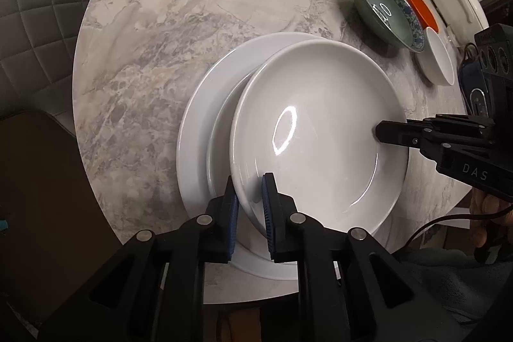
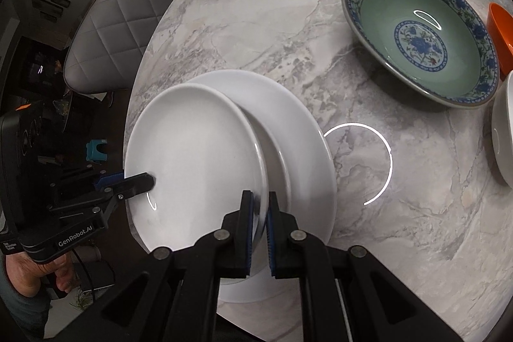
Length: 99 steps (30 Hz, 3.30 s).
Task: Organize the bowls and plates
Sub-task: 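Lower the white bowl onto the stacked plates and open both tools, then grip the blue-patterned bowl's rim with the left tool while the right tool grips the opposite rim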
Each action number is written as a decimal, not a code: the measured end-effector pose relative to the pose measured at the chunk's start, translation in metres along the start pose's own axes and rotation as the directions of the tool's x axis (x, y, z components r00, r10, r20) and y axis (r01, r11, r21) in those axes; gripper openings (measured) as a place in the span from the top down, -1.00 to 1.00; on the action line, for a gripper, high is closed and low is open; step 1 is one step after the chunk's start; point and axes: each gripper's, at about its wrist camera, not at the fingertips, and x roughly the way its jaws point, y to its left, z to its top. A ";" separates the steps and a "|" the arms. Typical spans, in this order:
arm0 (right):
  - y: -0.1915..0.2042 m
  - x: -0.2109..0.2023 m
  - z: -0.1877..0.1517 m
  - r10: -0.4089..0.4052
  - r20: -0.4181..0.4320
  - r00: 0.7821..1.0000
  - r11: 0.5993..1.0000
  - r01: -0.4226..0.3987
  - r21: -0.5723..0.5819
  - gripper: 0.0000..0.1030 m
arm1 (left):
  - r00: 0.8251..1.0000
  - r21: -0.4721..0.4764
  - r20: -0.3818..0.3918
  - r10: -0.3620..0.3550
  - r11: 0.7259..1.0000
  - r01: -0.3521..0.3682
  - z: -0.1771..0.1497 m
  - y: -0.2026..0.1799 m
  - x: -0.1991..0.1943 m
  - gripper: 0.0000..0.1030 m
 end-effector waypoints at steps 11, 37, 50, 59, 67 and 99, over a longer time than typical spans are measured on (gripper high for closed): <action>-0.001 0.006 -0.004 -0.044 -0.014 0.999 0.999 0.044 -0.020 0.81 | 1.000 -0.002 -0.021 0.011 1.000 -0.011 -0.006 0.000 0.015 0.72; 0.005 0.012 -0.003 -0.068 -0.009 0.998 0.995 0.067 -0.068 0.80 | 0.998 -0.026 0.046 -0.051 0.998 0.052 -0.019 -0.012 -0.004 -0.18; 0.003 -0.002 -0.008 0.010 0.044 0.999 0.999 -0.009 -0.034 0.20 | 0.964 -0.065 0.207 -0.167 0.981 0.184 -0.002 0.001 -0.055 -0.28; -0.067 -0.112 -0.009 0.079 0.314 0.946 0.987 -0.118 0.109 -0.12 | 0.917 0.049 0.266 -0.298 0.954 0.296 0.082 -0.044 -0.092 -0.28; -0.184 -0.152 0.041 0.206 0.365 0.908 0.931 -0.296 0.212 -0.15 | 0.954 0.048 0.191 -0.233 0.972 0.228 0.181 -0.091 -0.050 -0.28; -0.209 -0.062 0.108 0.105 0.063 0.992 0.960 -0.118 0.252 0.45 | 0.987 0.090 -0.038 -0.154 0.984 0.157 0.231 -0.139 0.078 0.64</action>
